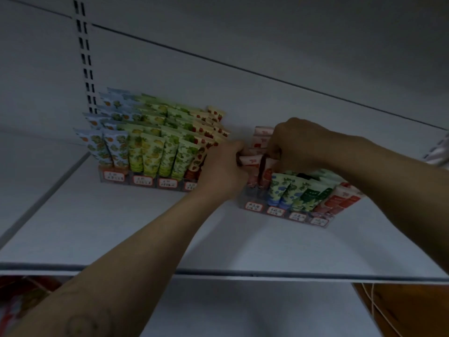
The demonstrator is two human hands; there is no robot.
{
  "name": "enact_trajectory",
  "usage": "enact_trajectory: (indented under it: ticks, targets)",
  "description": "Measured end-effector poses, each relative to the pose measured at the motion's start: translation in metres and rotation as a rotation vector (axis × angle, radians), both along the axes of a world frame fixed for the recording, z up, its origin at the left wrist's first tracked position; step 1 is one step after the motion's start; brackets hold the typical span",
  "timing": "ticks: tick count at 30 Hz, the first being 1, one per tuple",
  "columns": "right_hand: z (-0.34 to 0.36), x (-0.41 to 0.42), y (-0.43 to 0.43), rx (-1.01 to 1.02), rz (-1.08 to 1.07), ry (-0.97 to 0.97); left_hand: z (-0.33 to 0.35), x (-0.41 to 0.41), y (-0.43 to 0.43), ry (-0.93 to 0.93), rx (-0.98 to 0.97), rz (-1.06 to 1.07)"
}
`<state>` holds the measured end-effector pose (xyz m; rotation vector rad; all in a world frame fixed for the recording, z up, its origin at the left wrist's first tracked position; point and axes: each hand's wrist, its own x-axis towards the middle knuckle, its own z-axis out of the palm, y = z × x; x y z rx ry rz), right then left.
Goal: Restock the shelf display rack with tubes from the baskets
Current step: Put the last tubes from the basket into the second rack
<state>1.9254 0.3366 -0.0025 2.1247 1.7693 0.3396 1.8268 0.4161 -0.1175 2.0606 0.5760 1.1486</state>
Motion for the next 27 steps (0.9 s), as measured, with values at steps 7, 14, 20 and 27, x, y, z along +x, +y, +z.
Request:
enact_trajectory:
  ticks: [7,14,20,27]
  targets:
    - [-0.002,0.005,0.001,0.032,-0.034,0.054,-0.001,-0.002,0.001,0.005,-0.023,-0.026]
    - [-0.008,0.010,0.000,0.058,-0.084,0.068,0.000,-0.002,0.002,0.062,0.009,0.012]
    - [-0.009,0.008,0.004,0.114,-0.174,0.102,0.006,0.006,0.000,0.041,0.055,0.008]
    - [-0.008,0.005,0.009,0.114,-0.284,0.129,0.002,0.008,-0.003,0.034,0.078,0.046]
